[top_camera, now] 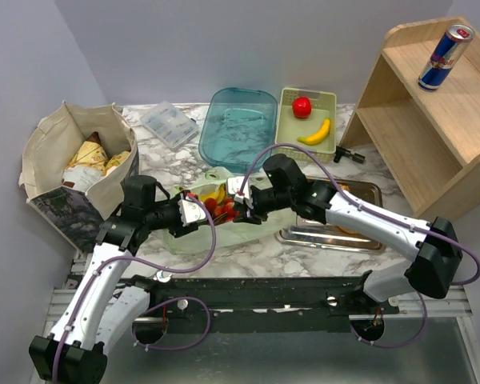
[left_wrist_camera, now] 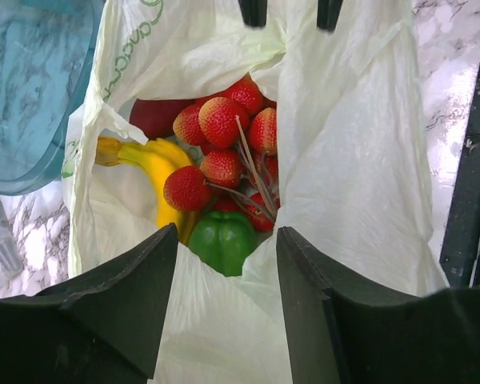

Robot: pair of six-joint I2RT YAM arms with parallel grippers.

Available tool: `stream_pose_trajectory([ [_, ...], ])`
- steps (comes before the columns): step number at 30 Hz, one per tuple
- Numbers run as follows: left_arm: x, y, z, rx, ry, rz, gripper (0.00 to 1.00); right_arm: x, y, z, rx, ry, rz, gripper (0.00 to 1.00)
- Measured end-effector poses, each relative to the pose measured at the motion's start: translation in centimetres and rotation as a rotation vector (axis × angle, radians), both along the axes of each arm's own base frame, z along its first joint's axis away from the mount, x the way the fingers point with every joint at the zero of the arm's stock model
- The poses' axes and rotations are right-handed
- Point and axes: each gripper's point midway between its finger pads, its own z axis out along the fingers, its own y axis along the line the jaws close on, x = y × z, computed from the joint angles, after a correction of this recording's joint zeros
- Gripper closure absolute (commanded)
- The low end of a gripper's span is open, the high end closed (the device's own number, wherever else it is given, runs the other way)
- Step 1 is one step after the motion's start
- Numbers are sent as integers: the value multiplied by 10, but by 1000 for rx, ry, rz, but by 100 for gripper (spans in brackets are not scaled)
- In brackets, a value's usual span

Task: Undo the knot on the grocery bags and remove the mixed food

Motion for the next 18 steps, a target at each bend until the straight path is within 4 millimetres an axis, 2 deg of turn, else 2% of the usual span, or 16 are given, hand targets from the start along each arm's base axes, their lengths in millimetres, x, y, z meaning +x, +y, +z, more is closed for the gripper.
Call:
stream_pose_trajectory([
  [2, -4, 0, 0, -6, 0, -2, 47, -2, 9, 0, 12, -20, 21, 64],
  [5, -14, 3, -9, -2, 13, -2, 47, -2, 21, -11, 2, -47, 46, 64],
  [10, -32, 8, -25, 8, 38, -3, 47, 7, 38, -44, -59, -92, 73, 64],
  [15, -44, 12, -25, 11, 20, -8, 47, 18, 49, -75, -115, -155, 91, 64],
  [17, -46, 13, -25, 14, 17, -10, 47, 23, 52, -85, -135, -177, 88, 68],
  [18, -48, 13, -25, 16, 16, -11, 47, 26, 53, -90, -145, -187, 86, 76],
])
